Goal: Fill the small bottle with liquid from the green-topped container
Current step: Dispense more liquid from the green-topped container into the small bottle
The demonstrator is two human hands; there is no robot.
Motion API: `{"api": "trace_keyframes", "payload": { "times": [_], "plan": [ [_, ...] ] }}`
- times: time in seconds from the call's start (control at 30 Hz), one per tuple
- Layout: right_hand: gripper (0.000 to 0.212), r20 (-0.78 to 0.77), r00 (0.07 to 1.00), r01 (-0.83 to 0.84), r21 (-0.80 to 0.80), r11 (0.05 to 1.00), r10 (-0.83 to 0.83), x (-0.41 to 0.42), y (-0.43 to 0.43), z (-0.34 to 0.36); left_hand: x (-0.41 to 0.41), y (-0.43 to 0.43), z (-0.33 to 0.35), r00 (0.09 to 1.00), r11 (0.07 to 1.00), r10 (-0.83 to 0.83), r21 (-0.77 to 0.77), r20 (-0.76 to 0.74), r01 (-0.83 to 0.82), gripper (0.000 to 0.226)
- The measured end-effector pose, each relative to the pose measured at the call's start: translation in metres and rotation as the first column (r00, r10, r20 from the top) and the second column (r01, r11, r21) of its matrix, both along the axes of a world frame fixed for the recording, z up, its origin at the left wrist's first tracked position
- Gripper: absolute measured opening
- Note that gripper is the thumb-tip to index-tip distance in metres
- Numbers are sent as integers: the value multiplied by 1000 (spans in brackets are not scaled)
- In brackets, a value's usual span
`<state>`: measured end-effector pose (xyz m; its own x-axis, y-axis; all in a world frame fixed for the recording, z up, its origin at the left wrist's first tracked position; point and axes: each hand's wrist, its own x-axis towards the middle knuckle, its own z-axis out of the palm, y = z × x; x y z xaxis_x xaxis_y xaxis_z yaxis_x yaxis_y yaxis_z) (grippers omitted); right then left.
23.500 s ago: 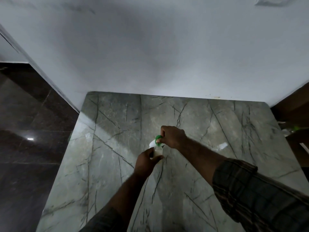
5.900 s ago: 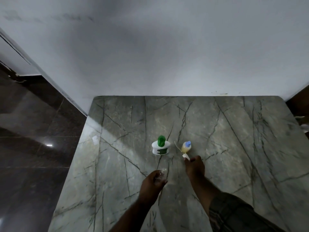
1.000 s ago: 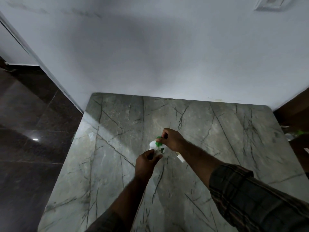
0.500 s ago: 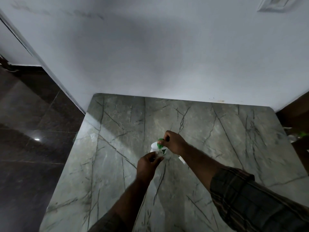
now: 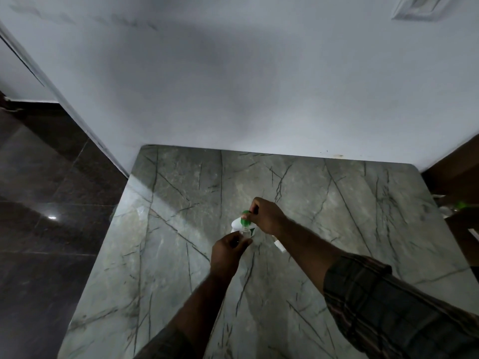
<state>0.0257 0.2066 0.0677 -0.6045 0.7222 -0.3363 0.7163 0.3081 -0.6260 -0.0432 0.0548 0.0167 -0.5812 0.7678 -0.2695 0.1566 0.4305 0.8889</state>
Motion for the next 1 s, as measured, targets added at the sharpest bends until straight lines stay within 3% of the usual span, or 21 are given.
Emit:
{"api": "trace_keyframes", "payload": {
  "times": [0.23,1.0],
  "plan": [
    [27,7,1000,3,14,1000,-3,1,-8,-7,-1,-3,-5,999,998,-29,-58,-40,27,23],
    [30,55,998,-45,60,997,42,1,-6,-3,-3,-2,-5,999,995,-43,-88,11,43,17]
  ]
}}
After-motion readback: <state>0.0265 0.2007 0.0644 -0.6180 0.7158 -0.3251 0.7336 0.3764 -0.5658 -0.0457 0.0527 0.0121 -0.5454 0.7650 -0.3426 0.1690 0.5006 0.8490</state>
